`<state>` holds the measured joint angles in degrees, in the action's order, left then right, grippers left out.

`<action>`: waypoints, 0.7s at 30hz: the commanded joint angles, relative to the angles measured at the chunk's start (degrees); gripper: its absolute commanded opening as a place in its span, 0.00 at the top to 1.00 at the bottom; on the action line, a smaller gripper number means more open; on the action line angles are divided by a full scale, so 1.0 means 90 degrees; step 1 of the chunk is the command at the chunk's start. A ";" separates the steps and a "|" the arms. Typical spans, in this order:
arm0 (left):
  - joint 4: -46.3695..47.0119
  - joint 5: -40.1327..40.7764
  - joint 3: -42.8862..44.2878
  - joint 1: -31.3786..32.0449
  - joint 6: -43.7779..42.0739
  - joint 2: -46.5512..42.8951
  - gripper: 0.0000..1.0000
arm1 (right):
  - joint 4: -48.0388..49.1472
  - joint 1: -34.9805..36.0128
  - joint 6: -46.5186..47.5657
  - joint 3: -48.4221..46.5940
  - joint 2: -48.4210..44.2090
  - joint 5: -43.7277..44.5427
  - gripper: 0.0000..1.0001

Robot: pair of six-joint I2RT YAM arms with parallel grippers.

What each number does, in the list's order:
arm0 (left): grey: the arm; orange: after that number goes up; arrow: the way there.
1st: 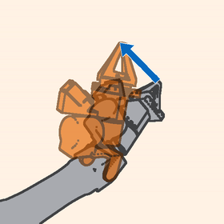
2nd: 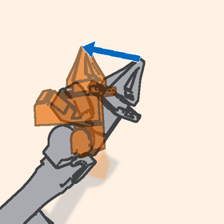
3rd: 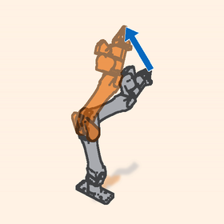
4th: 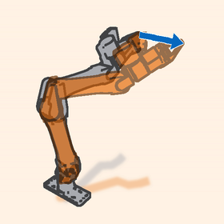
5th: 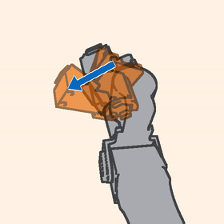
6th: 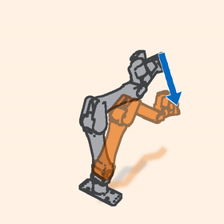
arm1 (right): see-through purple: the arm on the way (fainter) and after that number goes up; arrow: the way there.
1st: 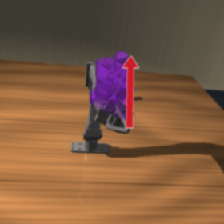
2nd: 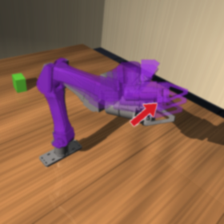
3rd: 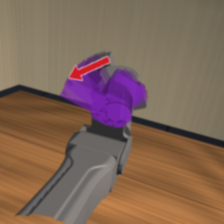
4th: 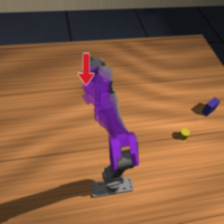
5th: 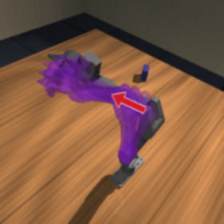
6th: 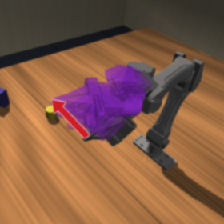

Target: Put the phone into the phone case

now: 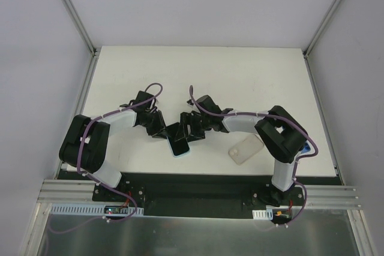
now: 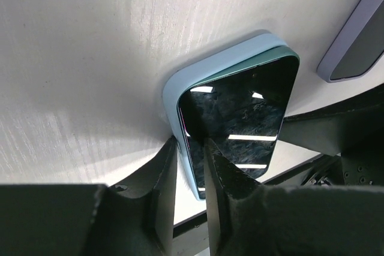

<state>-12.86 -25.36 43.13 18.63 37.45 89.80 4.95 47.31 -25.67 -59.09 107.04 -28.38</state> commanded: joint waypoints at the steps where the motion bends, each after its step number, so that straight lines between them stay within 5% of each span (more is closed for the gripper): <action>1: 0.0023 -0.0219 -0.0222 0.0117 -0.0079 0.0276 0.85 | 0.1331 -0.0012 -0.0477 0.0237 0.0323 -0.0439 0.27; 21: 0.0950 -0.1566 -0.0691 0.0107 0.0233 -0.0202 0.99 | 0.2672 -0.0276 -0.1220 0.0706 0.0255 -0.1221 0.28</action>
<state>-6.48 -30.00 39.11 17.54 37.26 88.36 20.62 44.27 -35.46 -52.62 108.77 -37.74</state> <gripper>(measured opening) 0.162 0.724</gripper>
